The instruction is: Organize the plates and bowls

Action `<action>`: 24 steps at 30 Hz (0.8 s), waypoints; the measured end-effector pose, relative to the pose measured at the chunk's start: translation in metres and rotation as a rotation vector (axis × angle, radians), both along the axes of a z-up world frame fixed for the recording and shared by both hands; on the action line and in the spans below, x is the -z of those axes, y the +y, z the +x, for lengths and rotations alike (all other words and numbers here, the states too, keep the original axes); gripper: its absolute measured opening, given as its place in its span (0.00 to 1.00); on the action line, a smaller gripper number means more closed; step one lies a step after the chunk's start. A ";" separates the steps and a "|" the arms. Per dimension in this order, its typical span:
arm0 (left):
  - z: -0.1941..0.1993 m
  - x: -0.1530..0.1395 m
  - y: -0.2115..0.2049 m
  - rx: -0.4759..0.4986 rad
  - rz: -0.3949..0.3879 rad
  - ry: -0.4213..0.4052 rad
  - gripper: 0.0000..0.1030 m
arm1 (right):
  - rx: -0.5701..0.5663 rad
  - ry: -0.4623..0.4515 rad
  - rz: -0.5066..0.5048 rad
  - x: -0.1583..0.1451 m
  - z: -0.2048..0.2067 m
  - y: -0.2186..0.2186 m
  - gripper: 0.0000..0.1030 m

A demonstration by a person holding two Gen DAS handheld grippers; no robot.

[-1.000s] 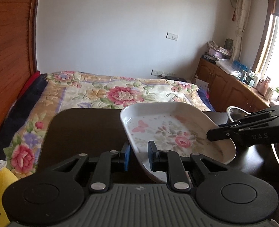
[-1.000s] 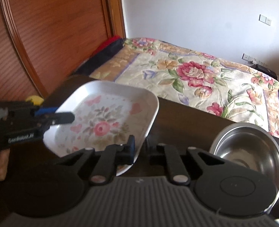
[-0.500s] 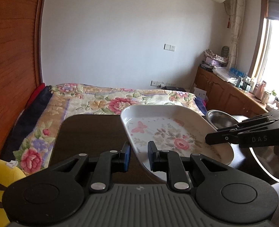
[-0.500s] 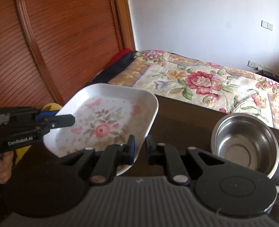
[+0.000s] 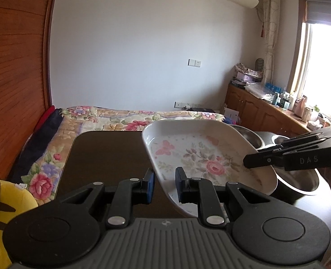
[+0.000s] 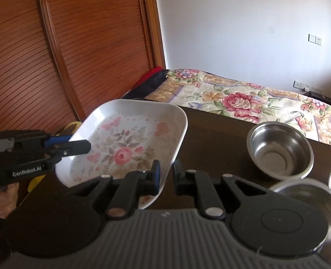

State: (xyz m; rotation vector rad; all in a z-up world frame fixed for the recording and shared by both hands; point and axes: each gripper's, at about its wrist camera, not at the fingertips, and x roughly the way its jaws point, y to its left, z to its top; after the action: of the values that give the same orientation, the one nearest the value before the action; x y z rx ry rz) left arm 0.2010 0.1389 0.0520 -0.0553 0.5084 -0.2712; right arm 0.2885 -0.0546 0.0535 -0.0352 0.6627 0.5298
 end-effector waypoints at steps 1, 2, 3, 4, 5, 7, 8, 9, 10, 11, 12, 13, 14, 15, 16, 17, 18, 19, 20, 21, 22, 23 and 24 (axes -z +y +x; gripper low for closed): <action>-0.003 -0.001 -0.001 0.002 0.001 -0.001 0.48 | 0.000 -0.001 0.002 0.000 -0.004 -0.001 0.14; -0.008 0.000 -0.002 0.004 -0.001 -0.004 0.48 | 0.000 -0.001 0.004 0.001 -0.008 -0.003 0.14; -0.013 0.000 -0.003 0.005 -0.003 -0.005 0.48 | 0.000 0.001 0.008 0.002 -0.012 -0.005 0.14; -0.018 0.001 -0.004 0.008 -0.009 -0.005 0.48 | -0.001 0.001 0.011 0.003 -0.017 -0.008 0.14; -0.023 0.003 -0.005 0.010 -0.014 -0.003 0.48 | -0.002 -0.001 0.011 0.004 -0.022 -0.010 0.14; -0.032 0.007 -0.008 0.015 -0.017 -0.001 0.48 | -0.003 -0.002 0.015 0.006 -0.030 -0.014 0.14; -0.037 0.008 -0.009 0.017 -0.022 0.001 0.48 | -0.004 -0.002 0.015 0.008 -0.035 -0.017 0.14; -0.042 0.010 -0.011 0.018 -0.022 0.002 0.48 | -0.007 -0.001 0.014 0.010 -0.040 -0.019 0.13; -0.047 0.012 -0.012 0.019 -0.021 0.002 0.48 | -0.007 0.002 0.017 0.012 -0.043 -0.020 0.13; -0.052 0.014 -0.014 0.019 -0.021 0.002 0.48 | -0.006 0.008 0.021 0.015 -0.047 -0.022 0.13; -0.056 0.015 -0.016 0.020 -0.021 0.003 0.48 | -0.006 0.012 0.024 0.017 -0.052 -0.023 0.14; -0.060 0.018 -0.017 0.020 -0.021 0.004 0.48 | -0.008 0.015 0.026 0.021 -0.056 -0.025 0.14; -0.066 0.019 -0.018 0.020 -0.024 0.004 0.48 | -0.010 0.015 0.028 0.023 -0.061 -0.026 0.14; -0.070 0.020 -0.020 0.021 -0.030 0.006 0.48 | -0.011 0.016 0.030 0.024 -0.066 -0.027 0.14; -0.073 0.022 -0.020 0.020 -0.040 0.007 0.48 | -0.014 0.016 0.032 0.026 -0.070 -0.029 0.14; -0.076 0.022 -0.020 0.020 -0.051 0.005 0.48 | -0.017 0.014 0.031 0.027 -0.074 -0.029 0.13; -0.080 0.024 -0.020 0.019 -0.062 0.003 0.48 | -0.019 0.013 0.029 0.027 -0.078 -0.030 0.14; -0.084 0.025 -0.022 0.019 -0.070 0.002 0.48 | -0.024 0.011 0.027 0.028 -0.082 -0.031 0.14; -0.088 0.027 -0.023 0.019 -0.074 0.001 0.48 | -0.030 0.011 0.028 0.029 -0.086 -0.033 0.14; -0.089 0.029 -0.024 0.019 -0.080 0.001 0.48 | -0.034 0.010 0.029 0.030 -0.090 -0.034 0.14; -0.091 0.031 -0.025 0.018 -0.085 0.001 0.48 | -0.039 0.007 0.027 0.031 -0.094 -0.037 0.14; -0.092 0.032 -0.024 0.019 -0.090 0.001 0.48 | -0.042 0.004 0.024 0.032 -0.097 -0.038 0.14; -0.094 0.033 -0.025 0.017 -0.094 0.002 0.48 | -0.044 0.000 0.021 0.034 -0.101 -0.039 0.14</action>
State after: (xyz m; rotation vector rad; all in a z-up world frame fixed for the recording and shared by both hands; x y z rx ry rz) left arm 0.1073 0.1143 0.0189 -0.1428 0.4978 -0.3120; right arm 0.1877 -0.0935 0.0197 -0.0301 0.6577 0.5789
